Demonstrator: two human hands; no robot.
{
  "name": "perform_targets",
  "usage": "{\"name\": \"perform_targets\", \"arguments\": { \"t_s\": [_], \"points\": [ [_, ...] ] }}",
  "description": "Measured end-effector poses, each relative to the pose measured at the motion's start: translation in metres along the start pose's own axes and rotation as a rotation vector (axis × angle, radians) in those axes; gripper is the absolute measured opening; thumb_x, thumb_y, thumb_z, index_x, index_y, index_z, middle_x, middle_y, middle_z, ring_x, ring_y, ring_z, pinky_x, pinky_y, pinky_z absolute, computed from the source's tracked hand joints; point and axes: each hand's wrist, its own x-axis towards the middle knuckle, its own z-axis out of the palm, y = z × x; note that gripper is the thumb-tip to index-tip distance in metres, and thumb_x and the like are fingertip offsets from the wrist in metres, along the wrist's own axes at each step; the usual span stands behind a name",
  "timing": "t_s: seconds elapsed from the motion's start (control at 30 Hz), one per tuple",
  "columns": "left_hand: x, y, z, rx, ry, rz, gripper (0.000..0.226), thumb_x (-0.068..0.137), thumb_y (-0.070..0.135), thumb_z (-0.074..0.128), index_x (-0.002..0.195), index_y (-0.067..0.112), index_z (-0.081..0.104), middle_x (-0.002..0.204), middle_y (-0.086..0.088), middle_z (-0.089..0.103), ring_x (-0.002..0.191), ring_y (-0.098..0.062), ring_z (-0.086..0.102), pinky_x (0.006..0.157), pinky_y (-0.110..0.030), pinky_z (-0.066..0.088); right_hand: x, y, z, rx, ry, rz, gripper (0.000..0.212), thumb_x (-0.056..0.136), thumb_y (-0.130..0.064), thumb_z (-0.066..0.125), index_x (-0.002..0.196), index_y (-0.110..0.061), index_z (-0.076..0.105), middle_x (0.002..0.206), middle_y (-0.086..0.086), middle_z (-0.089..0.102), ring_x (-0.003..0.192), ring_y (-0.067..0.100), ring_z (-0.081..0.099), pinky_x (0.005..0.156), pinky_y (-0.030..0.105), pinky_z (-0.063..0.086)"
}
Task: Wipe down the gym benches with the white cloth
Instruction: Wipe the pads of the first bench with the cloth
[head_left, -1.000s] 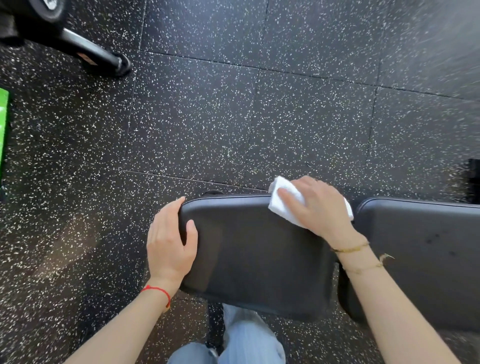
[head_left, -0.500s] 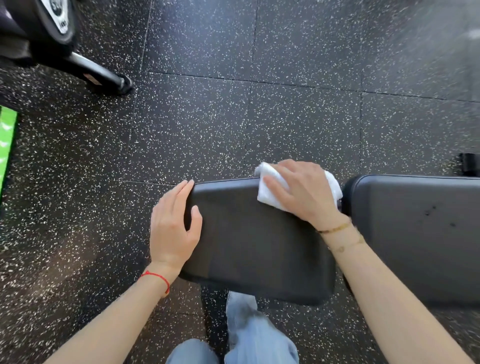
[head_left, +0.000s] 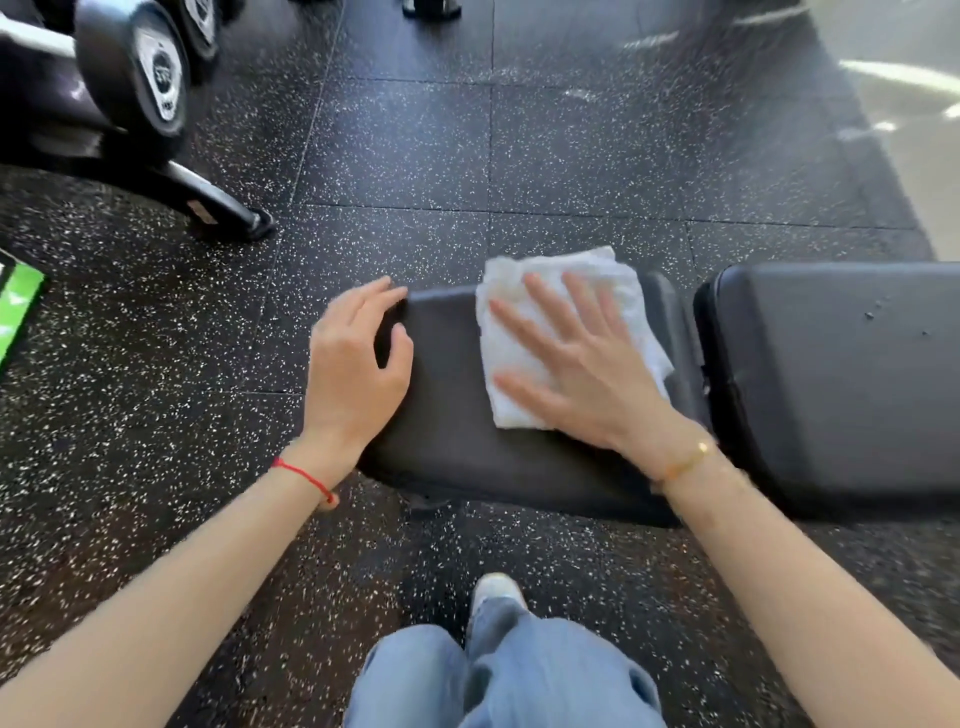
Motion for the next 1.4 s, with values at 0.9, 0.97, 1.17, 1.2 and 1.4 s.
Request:
{"name": "perform_targets", "arguments": {
  "t_s": [0.9,0.97,1.17,1.2,1.4],
  "points": [
    [-0.063,-0.022,-0.005,-0.097,0.044,0.264,0.043,0.091,-0.004,0.042,0.128,0.002,0.062,0.137,-0.012,0.059,0.134,-0.025,0.049,0.119,-0.031,0.03,-0.098,-0.065,0.095,-0.484,0.694,0.067,0.061,0.097,-0.065,0.041,0.147,-0.03,0.045,0.147,0.008,0.052,0.129,0.038,0.052,0.107,0.052,0.041],
    [-0.063,-0.02,-0.004,-0.1,0.051,0.259,0.042,0.091,-0.004,0.042,0.127,0.002,0.063,0.136,-0.011,0.06,0.134,-0.024,0.049,0.119,-0.031,0.03,-0.113,-0.05,0.093,-0.452,0.692,0.137,0.062,0.096,-0.066,0.041,0.146,-0.03,0.047,0.147,0.008,0.051,0.13,0.038,0.051,0.11,0.052,0.037],
    [-0.064,-0.019,-0.003,-0.112,0.08,0.242,0.043,0.09,-0.003,0.042,0.126,0.003,0.064,0.134,-0.01,0.062,0.133,-0.023,0.05,0.118,-0.031,0.031,-0.089,-0.088,0.088,-0.421,0.633,0.144,0.061,0.098,-0.067,0.033,0.146,-0.032,0.046,0.146,0.004,0.052,0.127,0.041,0.052,0.107,0.052,0.04],
    [-0.064,-0.019,-0.003,-0.108,0.079,0.243,0.043,0.09,-0.004,0.042,0.126,0.003,0.064,0.134,-0.01,0.062,0.133,-0.023,0.05,0.118,-0.03,0.031,-0.092,-0.084,0.089,-0.429,0.624,0.122,0.06,0.099,-0.066,0.033,0.147,-0.031,0.045,0.146,0.005,0.052,0.128,0.039,0.052,0.108,0.051,0.04],
    [-0.064,-0.013,-0.006,-0.095,0.055,0.225,0.042,0.09,-0.005,0.043,0.126,0.004,0.063,0.135,-0.008,0.06,0.133,-0.022,0.05,0.118,-0.03,0.032,-0.138,-0.025,0.086,-0.256,0.642,0.184,0.058,0.1,-0.06,0.039,0.148,-0.028,0.044,0.15,0.009,0.046,0.138,0.037,0.04,0.115,0.05,0.029]
  ]
}}
